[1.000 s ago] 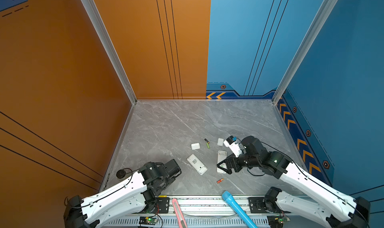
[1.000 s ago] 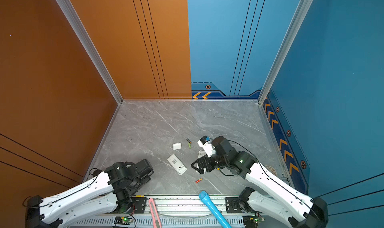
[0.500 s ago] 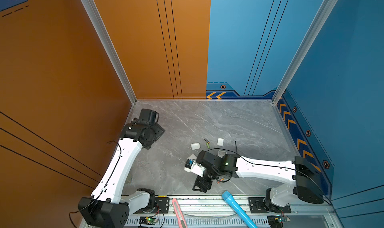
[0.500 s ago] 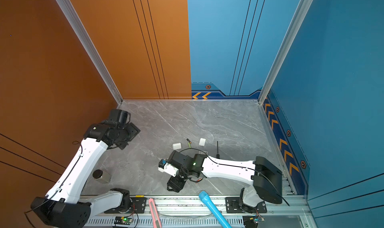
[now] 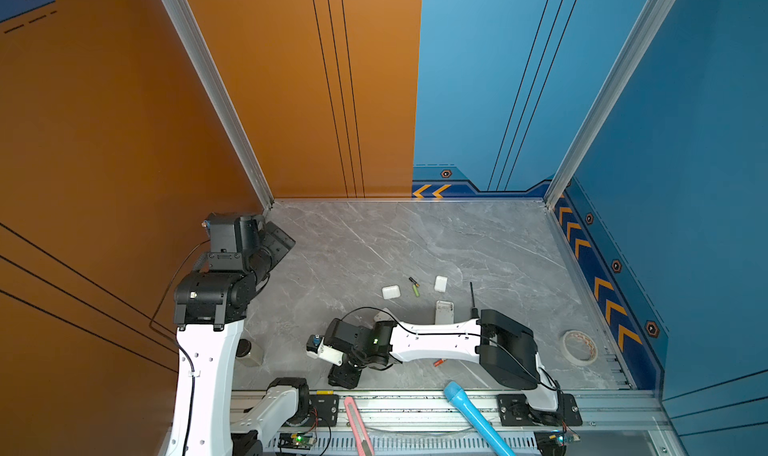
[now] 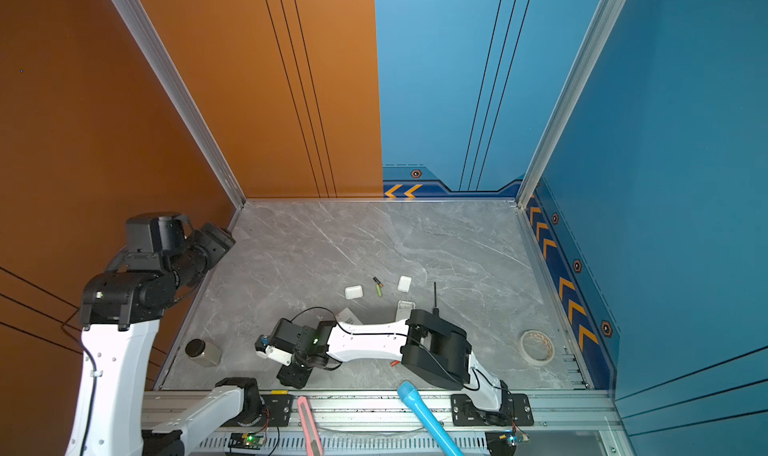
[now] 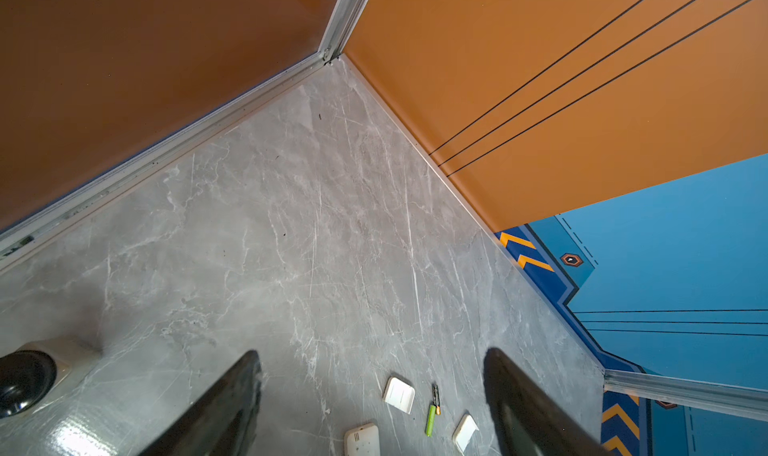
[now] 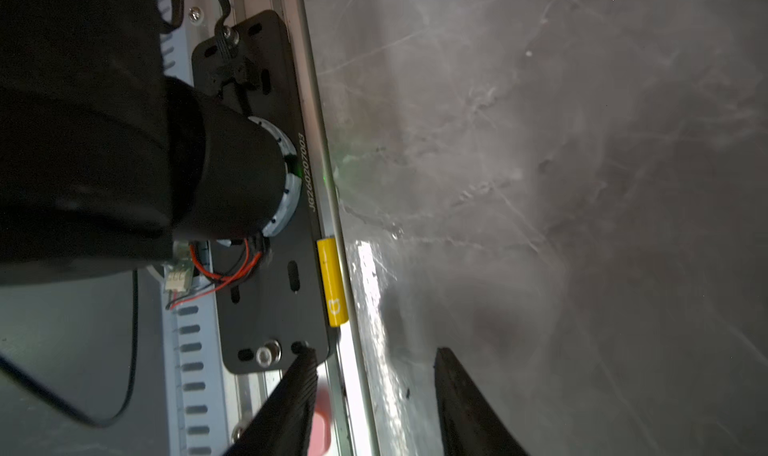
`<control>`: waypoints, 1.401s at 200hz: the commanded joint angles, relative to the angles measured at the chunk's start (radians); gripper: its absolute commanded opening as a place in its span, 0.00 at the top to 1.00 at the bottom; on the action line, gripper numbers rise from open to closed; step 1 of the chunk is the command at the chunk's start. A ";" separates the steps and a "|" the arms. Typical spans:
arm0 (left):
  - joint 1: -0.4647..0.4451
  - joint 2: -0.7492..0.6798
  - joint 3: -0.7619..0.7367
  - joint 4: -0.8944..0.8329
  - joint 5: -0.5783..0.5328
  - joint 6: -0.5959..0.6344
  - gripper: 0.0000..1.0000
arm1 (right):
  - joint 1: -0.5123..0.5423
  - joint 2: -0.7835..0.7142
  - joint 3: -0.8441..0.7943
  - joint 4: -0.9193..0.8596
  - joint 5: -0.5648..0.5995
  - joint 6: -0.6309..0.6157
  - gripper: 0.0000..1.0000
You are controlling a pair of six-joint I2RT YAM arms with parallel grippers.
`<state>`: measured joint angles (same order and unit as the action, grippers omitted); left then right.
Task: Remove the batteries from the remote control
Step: 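Close the right gripper on the yellow battery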
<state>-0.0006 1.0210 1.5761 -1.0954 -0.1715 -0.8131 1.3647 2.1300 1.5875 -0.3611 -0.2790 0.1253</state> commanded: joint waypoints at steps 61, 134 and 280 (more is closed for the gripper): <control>0.047 0.004 0.015 -0.026 0.072 0.057 0.15 | 0.034 0.077 0.067 -0.019 0.015 -0.036 0.53; 0.077 -0.016 0.040 -0.027 0.104 0.065 0.15 | 0.043 0.112 0.071 -0.014 0.072 -0.037 0.55; 0.093 -0.027 0.088 -0.028 0.127 0.083 0.07 | 0.075 0.164 0.074 -0.080 0.182 -0.126 0.59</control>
<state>0.0845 0.9985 1.6329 -1.1038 -0.0624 -0.7517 1.4311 2.2608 1.6897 -0.3603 -0.1410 0.0402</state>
